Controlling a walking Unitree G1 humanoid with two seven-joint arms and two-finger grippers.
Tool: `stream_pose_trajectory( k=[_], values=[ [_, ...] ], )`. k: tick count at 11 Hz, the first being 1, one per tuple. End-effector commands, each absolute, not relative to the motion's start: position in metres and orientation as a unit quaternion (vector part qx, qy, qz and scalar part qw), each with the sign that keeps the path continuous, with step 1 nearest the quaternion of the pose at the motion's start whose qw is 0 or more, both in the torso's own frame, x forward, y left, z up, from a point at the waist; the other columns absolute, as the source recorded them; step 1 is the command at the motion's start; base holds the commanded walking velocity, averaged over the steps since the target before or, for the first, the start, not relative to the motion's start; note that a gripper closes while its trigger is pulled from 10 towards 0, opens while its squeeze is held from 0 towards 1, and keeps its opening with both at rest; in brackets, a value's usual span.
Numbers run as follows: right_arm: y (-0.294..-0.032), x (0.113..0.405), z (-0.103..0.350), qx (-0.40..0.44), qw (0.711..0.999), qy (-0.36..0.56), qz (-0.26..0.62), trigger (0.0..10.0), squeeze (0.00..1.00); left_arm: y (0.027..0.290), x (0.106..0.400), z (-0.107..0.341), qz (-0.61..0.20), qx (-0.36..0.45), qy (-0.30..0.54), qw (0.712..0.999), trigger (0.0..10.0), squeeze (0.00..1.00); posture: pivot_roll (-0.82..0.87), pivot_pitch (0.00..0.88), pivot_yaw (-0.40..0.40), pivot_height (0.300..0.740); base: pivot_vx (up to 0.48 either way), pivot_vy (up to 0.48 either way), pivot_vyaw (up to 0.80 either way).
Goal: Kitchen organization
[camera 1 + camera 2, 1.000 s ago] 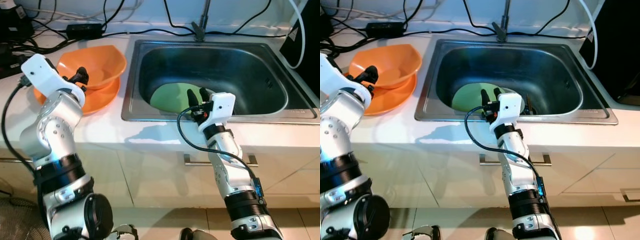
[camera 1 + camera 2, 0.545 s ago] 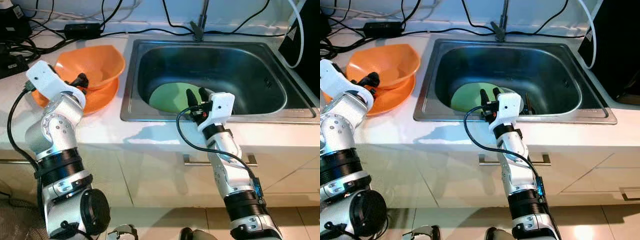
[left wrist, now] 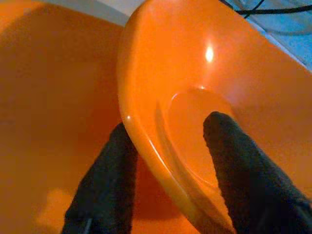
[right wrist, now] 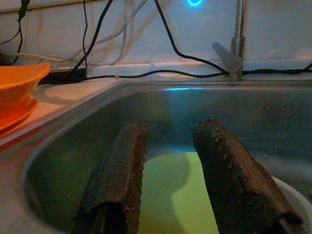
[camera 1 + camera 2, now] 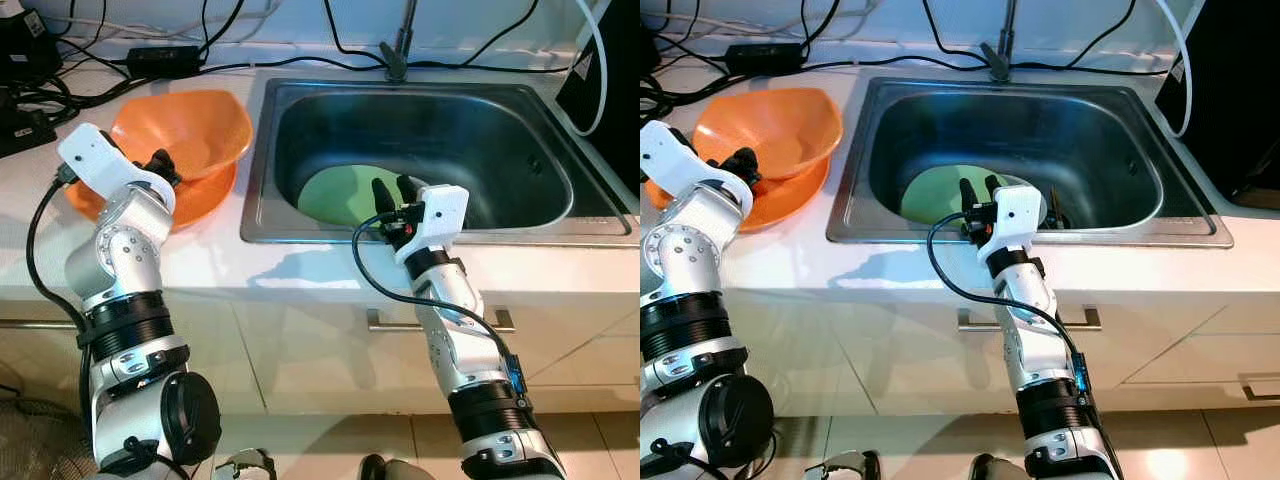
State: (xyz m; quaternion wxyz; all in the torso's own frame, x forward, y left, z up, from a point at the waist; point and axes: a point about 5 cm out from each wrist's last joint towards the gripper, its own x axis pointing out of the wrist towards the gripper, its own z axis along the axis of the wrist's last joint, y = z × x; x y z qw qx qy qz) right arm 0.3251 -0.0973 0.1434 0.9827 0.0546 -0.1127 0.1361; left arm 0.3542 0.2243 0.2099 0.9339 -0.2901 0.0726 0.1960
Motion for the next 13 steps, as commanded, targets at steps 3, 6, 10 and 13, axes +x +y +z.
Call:
stream_pose_trajectory(
  k=[3,6,10,13],
  values=[
    [-0.0972,0.3231,0.1313,0.055,0.985,-0.086,0.14,10.0,0.0,0.2276,0.3545,0.2032,0.206,-0.293,0.084,0.93,0.0,0.0,0.09,0.057,0.017,0.74,0.0,0.0,0.0],
    [-0.0965,0.3227,0.1305,0.056,0.985,-0.085,0.14,10.0,0.0,0.2301,0.354,0.2022,0.213,-0.296,0.082,0.928,0.0,0.0,0.09,0.052,0.019,0.74,0.0,0.0,0.0],
    [-0.0975,0.3232,0.1302,0.056,0.986,-0.083,0.136,10.0,0.0,0.2315,0.3542,0.2028,0.221,-0.304,0.074,0.924,0.0,0.0,0.09,0.066,0.017,0.74,0.0,0.0,0.0],
    [-0.0984,0.3235,0.1304,0.056,0.986,-0.082,0.134,10.0,0.0,0.2301,0.3542,0.2044,0.22,-0.321,0.058,0.919,0.0,0.0,0.09,0.076,0.012,0.74,0.0,0.0,0.0]
  ],
)
